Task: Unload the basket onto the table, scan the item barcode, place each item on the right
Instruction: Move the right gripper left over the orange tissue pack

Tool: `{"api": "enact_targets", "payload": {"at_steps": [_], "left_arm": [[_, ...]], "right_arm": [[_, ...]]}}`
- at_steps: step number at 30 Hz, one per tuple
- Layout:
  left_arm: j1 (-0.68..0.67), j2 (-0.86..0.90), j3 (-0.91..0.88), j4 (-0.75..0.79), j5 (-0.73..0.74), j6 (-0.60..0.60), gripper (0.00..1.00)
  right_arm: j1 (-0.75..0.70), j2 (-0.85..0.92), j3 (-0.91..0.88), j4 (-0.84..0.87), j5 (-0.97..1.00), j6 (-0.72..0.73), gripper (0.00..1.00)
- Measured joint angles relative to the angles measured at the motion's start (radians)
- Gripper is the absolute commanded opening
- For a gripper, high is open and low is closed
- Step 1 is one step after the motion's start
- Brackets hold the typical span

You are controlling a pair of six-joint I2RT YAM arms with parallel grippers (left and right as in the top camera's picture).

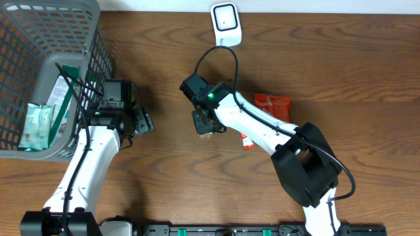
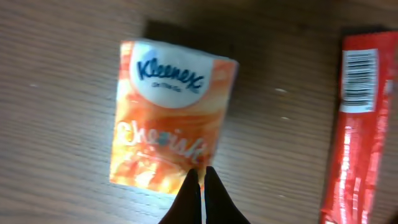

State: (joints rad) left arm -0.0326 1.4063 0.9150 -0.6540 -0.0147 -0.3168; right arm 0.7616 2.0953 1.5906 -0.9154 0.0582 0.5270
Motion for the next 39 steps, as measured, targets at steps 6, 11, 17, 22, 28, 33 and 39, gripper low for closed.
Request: {"api": "enact_targets", "payload": {"at_steps": [6,11,17,22,28,33,39], "left_arm": [[0.0,0.0,0.0,0.0,0.0,0.0,0.82],[0.0,0.0,0.0,0.0,0.0,0.0,0.83],[0.0,0.0,0.0,0.0,0.0,0.0,0.83],[0.0,0.0,0.0,0.0,0.0,0.0,0.83],[0.0,0.0,0.0,0.0,0.0,0.0,0.83],[0.0,0.0,0.0,0.0,0.0,0.0,0.83],[0.0,0.0,0.0,0.0,0.0,0.0,0.83]], "right_arm": [[0.0,0.0,-0.023,0.022,0.027,0.0,0.01],[-0.007,0.0,-0.011,-0.005,0.031,0.0,0.01],[-0.017,-0.011,0.036,0.004,0.005,0.0,0.01],[-0.012,-0.015,0.023,0.055,-0.005,0.0,0.01],[-0.005,-0.014,-0.04,0.064,0.007,0.007,0.01],[-0.006,-0.013,-0.081,0.067,0.031,0.007,0.01],[-0.026,-0.013,-0.039,-0.005,0.054,-0.012,0.06]]}}
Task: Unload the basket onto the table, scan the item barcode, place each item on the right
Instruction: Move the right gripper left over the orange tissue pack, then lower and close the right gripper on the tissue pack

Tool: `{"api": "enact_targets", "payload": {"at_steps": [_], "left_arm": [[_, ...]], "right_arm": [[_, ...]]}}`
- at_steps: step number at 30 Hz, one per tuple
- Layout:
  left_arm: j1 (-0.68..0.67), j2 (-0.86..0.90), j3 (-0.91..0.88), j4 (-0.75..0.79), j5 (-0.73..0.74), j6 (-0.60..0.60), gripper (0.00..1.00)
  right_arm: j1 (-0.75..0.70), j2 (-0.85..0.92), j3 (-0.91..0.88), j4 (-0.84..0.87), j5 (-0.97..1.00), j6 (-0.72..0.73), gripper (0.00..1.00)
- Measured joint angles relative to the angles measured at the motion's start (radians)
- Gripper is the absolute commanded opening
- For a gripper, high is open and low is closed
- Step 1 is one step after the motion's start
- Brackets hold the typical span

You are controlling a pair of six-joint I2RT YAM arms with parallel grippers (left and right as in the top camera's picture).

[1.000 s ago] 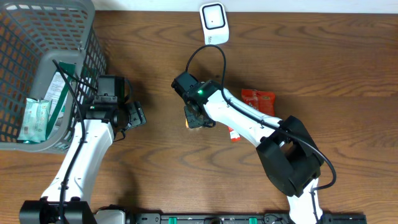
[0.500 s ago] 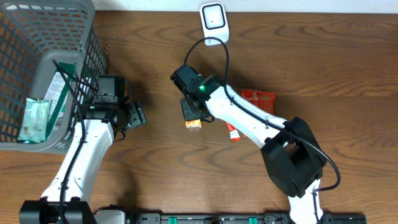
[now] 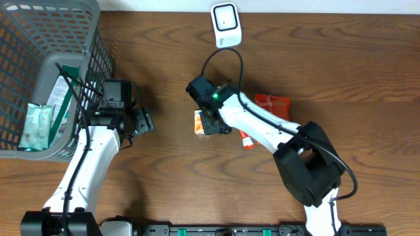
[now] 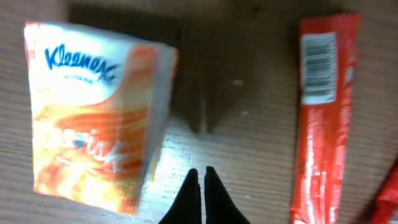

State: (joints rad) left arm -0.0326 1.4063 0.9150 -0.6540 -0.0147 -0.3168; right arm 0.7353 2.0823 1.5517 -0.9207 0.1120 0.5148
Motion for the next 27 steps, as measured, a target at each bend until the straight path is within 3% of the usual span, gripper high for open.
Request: {"api": "enact_targets", "payload": {"at_steps": [8,19,27], "left_arm": [[0.0,0.0,0.0,0.0,0.0,0.0,0.83],[0.0,0.0,0.0,0.0,0.0,0.0,0.83],[0.0,0.0,0.0,0.0,0.0,0.0,0.83]], "right_arm": [[0.004,-0.008,0.092,0.007,-0.071,0.009,0.35],[0.229,-0.008,0.091,0.079,0.18,0.055,0.35],[0.269,0.013,0.091,0.106,0.33,0.059,0.34]]}}
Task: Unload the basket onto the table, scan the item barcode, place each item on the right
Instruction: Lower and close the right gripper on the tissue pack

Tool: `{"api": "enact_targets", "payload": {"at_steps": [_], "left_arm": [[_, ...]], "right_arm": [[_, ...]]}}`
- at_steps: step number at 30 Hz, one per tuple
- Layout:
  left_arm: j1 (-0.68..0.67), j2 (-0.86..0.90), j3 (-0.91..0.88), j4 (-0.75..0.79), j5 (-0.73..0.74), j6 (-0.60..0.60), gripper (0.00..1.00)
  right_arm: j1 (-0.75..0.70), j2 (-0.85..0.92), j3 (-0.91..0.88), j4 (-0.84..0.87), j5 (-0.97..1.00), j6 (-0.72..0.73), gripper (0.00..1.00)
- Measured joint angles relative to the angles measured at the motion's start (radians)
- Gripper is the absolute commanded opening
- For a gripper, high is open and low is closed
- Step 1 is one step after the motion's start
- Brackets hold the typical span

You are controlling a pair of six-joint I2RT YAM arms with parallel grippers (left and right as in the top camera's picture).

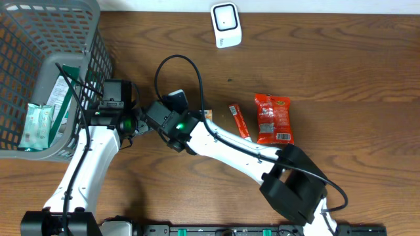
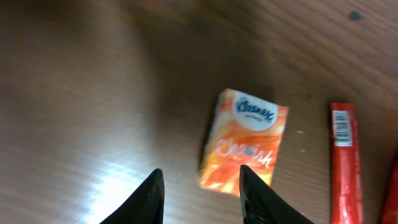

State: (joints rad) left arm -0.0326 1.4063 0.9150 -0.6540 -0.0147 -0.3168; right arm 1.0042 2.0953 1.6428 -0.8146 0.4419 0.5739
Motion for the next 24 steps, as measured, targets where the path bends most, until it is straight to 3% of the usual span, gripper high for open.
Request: {"api": "enact_targets", "payload": {"at_steps": [12,24], "left_arm": [[0.0,0.0,0.0,0.0,0.0,0.0,0.83],[0.0,0.0,0.0,0.0,0.0,0.0,0.83]], "right_arm": [[-0.058,0.058,-0.002,-0.013,-0.048,0.04,0.26],[-0.066,0.089,-0.023,-0.002,-0.061,0.047,0.26]]}}
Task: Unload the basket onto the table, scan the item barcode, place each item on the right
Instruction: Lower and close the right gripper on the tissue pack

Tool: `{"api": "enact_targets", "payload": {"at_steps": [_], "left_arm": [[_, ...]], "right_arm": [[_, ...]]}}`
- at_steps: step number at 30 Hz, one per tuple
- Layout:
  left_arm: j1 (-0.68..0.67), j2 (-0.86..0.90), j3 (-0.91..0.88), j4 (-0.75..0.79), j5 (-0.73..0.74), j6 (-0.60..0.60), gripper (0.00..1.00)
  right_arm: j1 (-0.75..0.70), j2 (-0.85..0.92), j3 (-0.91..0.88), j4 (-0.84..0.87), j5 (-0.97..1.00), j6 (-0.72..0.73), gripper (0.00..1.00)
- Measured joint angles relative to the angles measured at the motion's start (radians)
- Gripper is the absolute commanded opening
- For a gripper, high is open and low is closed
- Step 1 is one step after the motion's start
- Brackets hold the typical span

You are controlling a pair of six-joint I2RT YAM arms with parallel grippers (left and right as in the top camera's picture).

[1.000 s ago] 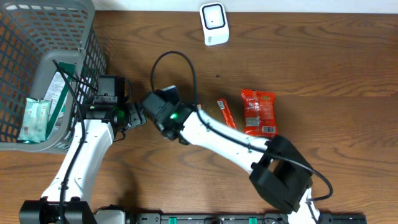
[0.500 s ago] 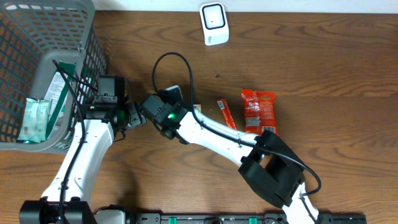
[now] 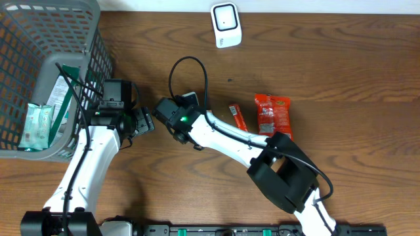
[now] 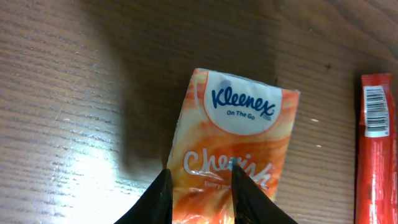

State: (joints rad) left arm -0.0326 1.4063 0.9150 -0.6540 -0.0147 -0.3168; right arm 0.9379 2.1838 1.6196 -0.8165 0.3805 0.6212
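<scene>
An orange Kleenex tissue pack (image 4: 239,140) lies flat on the wooden table (image 4: 62,74). My right gripper (image 4: 200,168) is open just above it: the left finger is at the pack's left edge and the right finger is over its middle. In the overhead view the right arm (image 3: 223,134) hides the pack. The white barcode scanner (image 3: 225,25) stands at the table's far edge. My left gripper (image 3: 142,122) hangs next to the basket, its jaw state unclear.
A red stick pack (image 4: 375,155) with a barcode label lies right of the tissue pack, and a red snack bag (image 3: 272,118) lies beyond it. A grey mesh basket (image 3: 39,72) holding several packets stands at the far left.
My right gripper, still open, has come closer to the tissue pack. The pack was ahead of the fingers and now lies between and under them. The left arm is unchanged.
My right gripper was shut with its tip at the pack's lower edge, then shut beside the pack's right side. Then the arm had swung left and the gripper was open, facing the pack from a distance. Now it straddles the pack.
</scene>
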Motion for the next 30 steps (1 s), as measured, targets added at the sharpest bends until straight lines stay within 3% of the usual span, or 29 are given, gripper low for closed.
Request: {"api": "enact_targets", "payload": {"at_steps": [11,30], "left_arm": [[0.0,0.0,0.0,0.001,0.0,0.0,0.83],[0.0,0.0,0.0,0.002,0.0,0.0,0.84]], "right_arm": [[-0.013,0.0,0.0,-0.044,0.061,-0.001,0.27],[-0.046,-0.005,0.002,-0.027,0.005,-0.031,0.29]]}}
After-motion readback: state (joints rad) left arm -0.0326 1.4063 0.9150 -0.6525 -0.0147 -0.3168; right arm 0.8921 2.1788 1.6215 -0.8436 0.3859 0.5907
